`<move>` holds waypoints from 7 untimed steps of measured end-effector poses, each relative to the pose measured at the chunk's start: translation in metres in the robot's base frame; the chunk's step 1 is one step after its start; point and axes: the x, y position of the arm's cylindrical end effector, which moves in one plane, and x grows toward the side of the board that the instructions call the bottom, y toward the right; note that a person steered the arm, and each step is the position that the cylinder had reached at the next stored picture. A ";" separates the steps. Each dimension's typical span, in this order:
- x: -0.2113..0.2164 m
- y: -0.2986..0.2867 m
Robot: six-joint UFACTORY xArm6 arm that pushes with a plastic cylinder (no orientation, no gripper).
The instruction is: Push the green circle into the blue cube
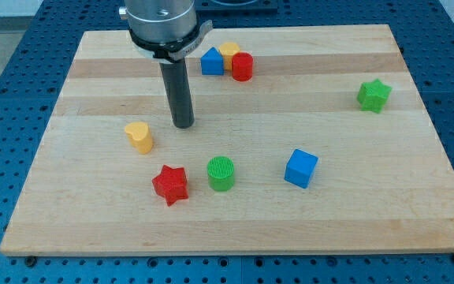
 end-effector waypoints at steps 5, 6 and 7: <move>0.031 -0.065; 0.078 -0.044; 0.078 -0.044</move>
